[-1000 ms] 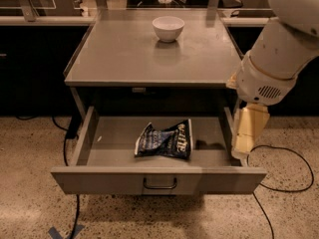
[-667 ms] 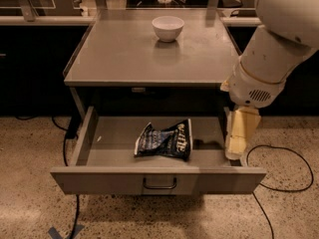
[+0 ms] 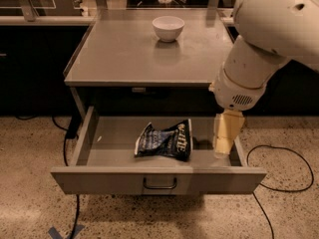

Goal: Pick blue chip bag from top drawer and place on counter

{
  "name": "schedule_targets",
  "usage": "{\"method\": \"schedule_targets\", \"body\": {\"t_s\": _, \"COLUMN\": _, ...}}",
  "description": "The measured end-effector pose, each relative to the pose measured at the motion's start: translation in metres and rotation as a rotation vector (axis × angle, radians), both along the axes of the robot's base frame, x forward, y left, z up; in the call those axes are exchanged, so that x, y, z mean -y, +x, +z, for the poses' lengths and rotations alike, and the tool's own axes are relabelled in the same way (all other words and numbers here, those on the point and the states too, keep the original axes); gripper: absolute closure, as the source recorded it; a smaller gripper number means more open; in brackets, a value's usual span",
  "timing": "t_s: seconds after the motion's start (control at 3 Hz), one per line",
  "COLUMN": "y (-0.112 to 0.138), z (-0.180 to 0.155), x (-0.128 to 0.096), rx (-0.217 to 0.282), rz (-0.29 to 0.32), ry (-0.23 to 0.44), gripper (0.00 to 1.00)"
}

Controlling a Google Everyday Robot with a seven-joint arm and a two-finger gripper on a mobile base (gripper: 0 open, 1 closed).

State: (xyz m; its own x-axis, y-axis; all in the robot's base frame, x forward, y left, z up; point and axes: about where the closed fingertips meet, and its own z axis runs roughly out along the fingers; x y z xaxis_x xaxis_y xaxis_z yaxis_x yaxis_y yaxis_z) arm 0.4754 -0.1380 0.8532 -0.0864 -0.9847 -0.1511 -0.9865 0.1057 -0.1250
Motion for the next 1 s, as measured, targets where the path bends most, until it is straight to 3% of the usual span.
{"method": "schedule_targets", "body": {"t_s": 0.67, "y": 0.008, "z": -0.021, "x": -0.016, "rx": 0.050, "rz": 0.048, "ry": 0.009, "gripper": 0.00}}
{"method": "schedule_targets", "body": {"t_s": 1.0, "y": 0.016, "z": -0.030, "x": -0.021, "rx": 0.014, "rz": 0.045, "ry": 0.030, "gripper": 0.00}}
